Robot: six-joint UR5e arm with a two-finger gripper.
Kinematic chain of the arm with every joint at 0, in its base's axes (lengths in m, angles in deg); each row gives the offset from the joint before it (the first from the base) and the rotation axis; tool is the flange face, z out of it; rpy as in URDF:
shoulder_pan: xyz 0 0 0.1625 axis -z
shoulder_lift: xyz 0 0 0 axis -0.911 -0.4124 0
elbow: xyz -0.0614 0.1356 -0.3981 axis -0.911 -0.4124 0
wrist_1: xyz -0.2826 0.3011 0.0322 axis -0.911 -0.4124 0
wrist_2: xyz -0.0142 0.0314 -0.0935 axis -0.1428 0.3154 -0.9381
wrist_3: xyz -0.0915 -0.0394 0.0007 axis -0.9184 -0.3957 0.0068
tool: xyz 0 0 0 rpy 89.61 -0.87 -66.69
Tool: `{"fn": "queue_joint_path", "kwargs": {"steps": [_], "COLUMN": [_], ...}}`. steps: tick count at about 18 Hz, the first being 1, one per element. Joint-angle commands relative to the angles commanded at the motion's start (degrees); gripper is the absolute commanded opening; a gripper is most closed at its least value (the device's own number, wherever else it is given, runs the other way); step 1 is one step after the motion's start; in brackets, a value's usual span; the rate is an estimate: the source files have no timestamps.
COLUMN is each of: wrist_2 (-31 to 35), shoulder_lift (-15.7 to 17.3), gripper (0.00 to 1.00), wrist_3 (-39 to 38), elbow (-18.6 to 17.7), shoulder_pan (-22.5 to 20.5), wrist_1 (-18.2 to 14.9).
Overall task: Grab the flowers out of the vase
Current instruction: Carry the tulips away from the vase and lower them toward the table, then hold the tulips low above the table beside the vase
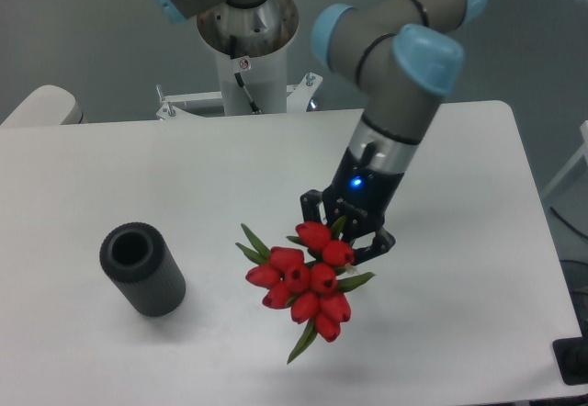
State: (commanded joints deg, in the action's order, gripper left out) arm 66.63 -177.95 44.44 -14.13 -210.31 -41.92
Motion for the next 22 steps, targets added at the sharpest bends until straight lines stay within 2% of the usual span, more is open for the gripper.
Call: {"fn": "queue_joint_path", "kwargs": {"steps": [5,9,12,14,17,22], "wrist_2": [7.4,15.1,19.4,21.2,23.1,23.2], "shoulder_lift": [-1.6,-6.0,-8.8,-10.0,-11.9,-13.3], "gripper": [0.22,0.21,0.21,0.21,0.21,0.21], "wrist_3": [3.5,3.6,7.7,11.4,12.4,13.3], "elbow": [0.3,1.9,3.0,3.9,6.6,7.1], "shoulder_pan": [2.0,4.7,5.0,4.7,4.7,4.6], "wrist_1": [-3.6,-4.3,-5.9,-6.7,-9.8,-9.8]}}
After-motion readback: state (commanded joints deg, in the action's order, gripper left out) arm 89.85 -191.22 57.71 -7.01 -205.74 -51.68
